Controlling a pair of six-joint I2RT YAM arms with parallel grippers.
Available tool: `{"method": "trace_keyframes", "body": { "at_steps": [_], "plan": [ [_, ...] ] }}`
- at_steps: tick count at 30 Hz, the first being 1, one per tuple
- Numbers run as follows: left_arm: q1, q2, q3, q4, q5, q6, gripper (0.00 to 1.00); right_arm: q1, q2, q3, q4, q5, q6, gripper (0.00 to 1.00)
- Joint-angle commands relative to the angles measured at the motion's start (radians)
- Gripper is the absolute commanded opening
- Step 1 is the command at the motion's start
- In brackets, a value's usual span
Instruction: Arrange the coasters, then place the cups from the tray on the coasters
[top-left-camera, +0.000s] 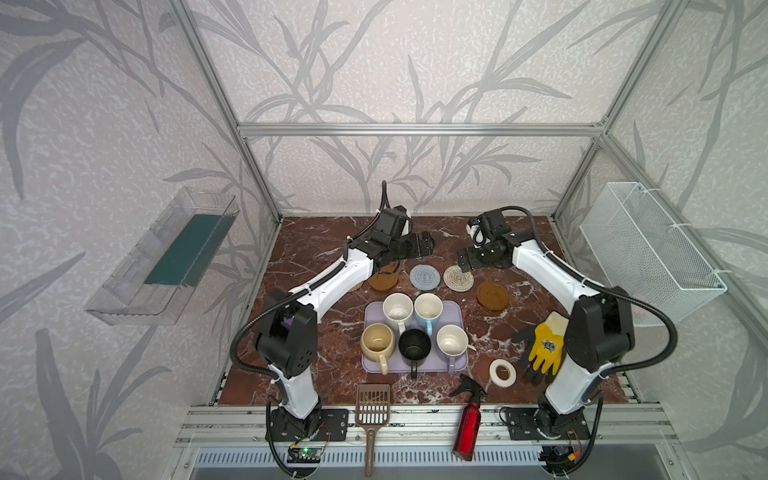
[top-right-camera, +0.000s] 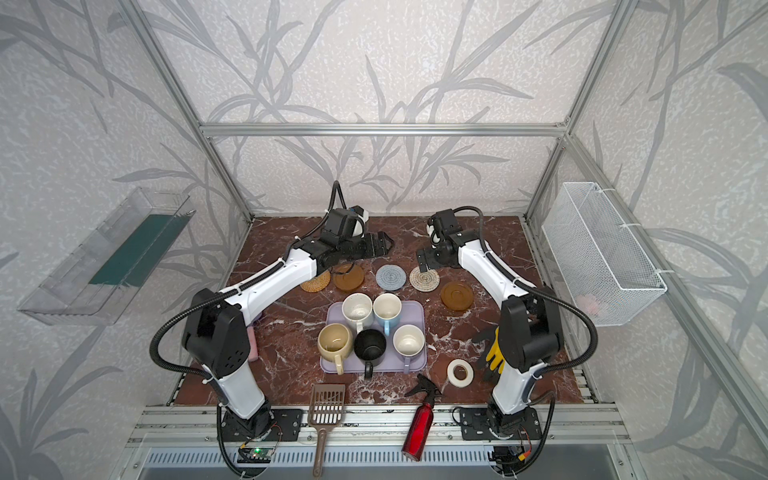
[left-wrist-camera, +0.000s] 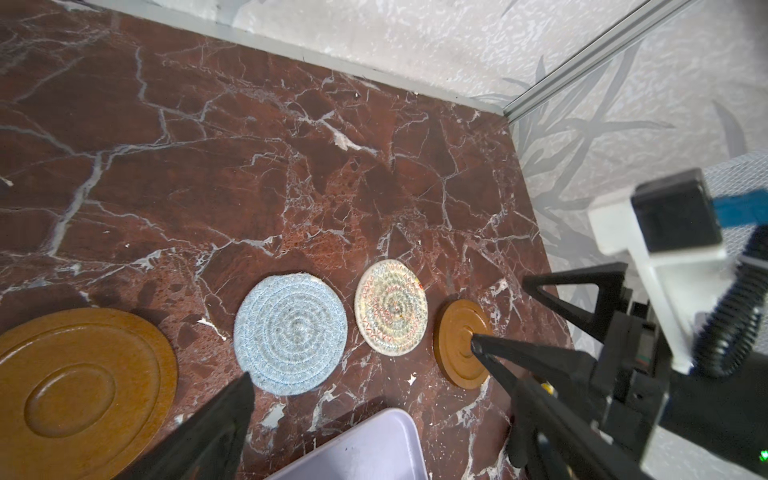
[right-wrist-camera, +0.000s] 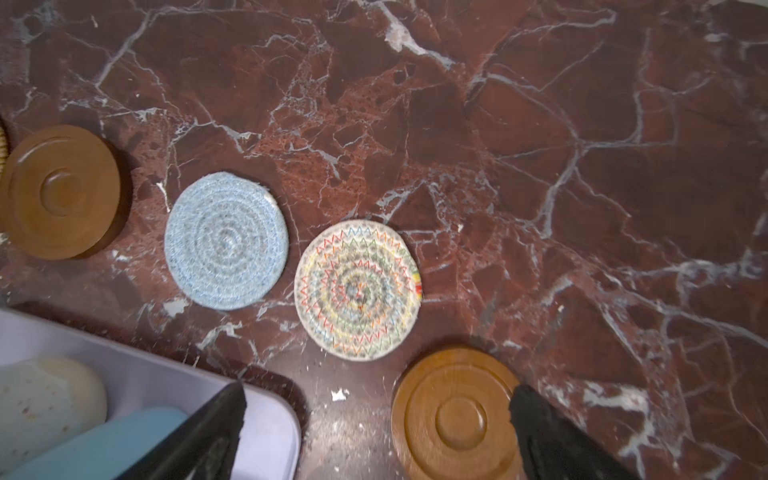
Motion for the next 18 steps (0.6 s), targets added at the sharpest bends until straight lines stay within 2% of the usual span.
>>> {"method": "trace_keyframes", "body": {
  "at_steps": [1,3,6,9,13,18],
  "plan": [
    [-0.020,-0.057,-0.025,-0.019,0.001,-0.016,0.99,0.003,-0.152,-0.100,0.016,0.049,0.035,0.99],
    [-0.031,-0.076,-0.029,-0.023,0.021,-0.001,0.99,0.003,-0.247,-0.189,0.059,0.067,0.063,0.99],
    [-0.055,-0.104,-0.037,-0.046,0.038,0.025,0.99,0.001,-0.390,-0.348,0.165,0.135,0.179,0.99],
    [-0.073,-0.130,-0.053,-0.070,0.037,0.034,0.99,-0.012,-0.477,-0.442,0.200,0.047,0.149,0.99],
    [-0.098,-0.140,-0.046,-0.124,0.041,0.046,0.99,-0.025,-0.480,-0.483,0.207,0.000,0.196,0.99],
    [-0.147,-0.113,0.041,-0.266,-0.004,0.076,0.99,-0.044,-0.434,-0.507,0.201,0.010,0.243,0.99]
  ]
}}
